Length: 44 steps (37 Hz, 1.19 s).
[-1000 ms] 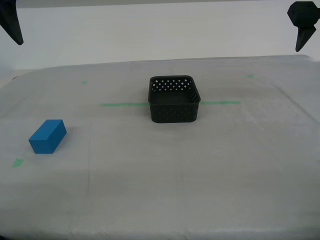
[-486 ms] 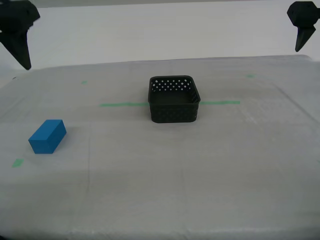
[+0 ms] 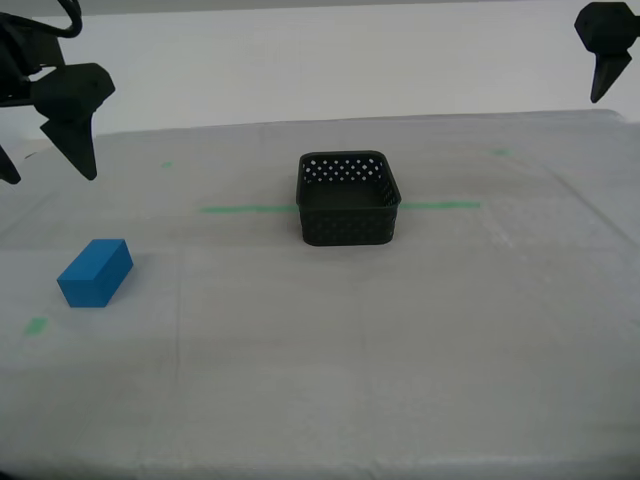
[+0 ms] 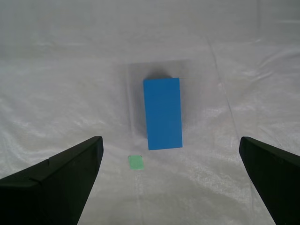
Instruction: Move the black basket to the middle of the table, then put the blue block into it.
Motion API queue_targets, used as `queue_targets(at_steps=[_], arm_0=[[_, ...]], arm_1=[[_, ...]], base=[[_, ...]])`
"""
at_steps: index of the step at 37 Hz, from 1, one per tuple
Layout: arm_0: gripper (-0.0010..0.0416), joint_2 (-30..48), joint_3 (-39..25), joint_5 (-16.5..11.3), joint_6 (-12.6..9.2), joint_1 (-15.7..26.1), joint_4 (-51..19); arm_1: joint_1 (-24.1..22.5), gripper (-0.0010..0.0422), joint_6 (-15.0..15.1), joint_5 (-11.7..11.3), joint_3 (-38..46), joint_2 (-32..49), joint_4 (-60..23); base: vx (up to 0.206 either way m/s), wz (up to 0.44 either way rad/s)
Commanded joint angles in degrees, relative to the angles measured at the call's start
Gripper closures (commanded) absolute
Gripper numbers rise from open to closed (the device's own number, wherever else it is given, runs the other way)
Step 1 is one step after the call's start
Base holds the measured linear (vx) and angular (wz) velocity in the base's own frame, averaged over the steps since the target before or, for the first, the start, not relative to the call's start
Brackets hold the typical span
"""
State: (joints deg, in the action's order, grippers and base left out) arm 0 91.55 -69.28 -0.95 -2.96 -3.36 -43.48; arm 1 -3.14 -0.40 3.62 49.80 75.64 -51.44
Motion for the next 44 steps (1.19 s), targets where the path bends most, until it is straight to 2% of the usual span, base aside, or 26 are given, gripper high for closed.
queue_targets(at_steps=[1,18,24,29,33,41,44], arm_0=[[0.0007,-0.02,0.00,-0.04,0.13,0.02,0.07],[0.0007,-0.02,0.00,-0.04,0.13,0.02,0.20],[0.0007,-0.02,0.00,-0.04,0.13,0.02,0.20],[0.0007,-0.02,0.00,-0.04,0.13,0.02,0.20],[0.0007,-0.02,0.00,-0.04,0.13,0.02,0.20],[0.0007,-0.02,0.00,-0.04,0.13,0.02,0.20],[0.0007,-0.02,0.00,-0.04,0.13,0.02,0.22]], arm_1=[[-0.22,0.0011,0.22,0.28,-0.11,1.84,-0.02],[-2.54,0.0011,-1.33,0.28,-0.22,10.45,4.68],[-2.54,0.0011,-1.99,-0.09,-2.27,11.28,7.61],[-2.56,0.0011,-3.48,1.86,-6.49,11.21,10.97],[-2.56,0.0012,-4.13,2.01,-8.68,11.21,12.72],[-2.56,0.0012,-4.39,-0.15,-9.60,11.32,15.04],[-2.56,0.0011,-4.50,-0.24,-9.62,11.87,15.17]], base=[[0.000,0.000],[0.000,0.000],[0.000,0.000],[0.000,0.000],[0.000,0.000],[0.000,0.000],[0.000,0.000]])
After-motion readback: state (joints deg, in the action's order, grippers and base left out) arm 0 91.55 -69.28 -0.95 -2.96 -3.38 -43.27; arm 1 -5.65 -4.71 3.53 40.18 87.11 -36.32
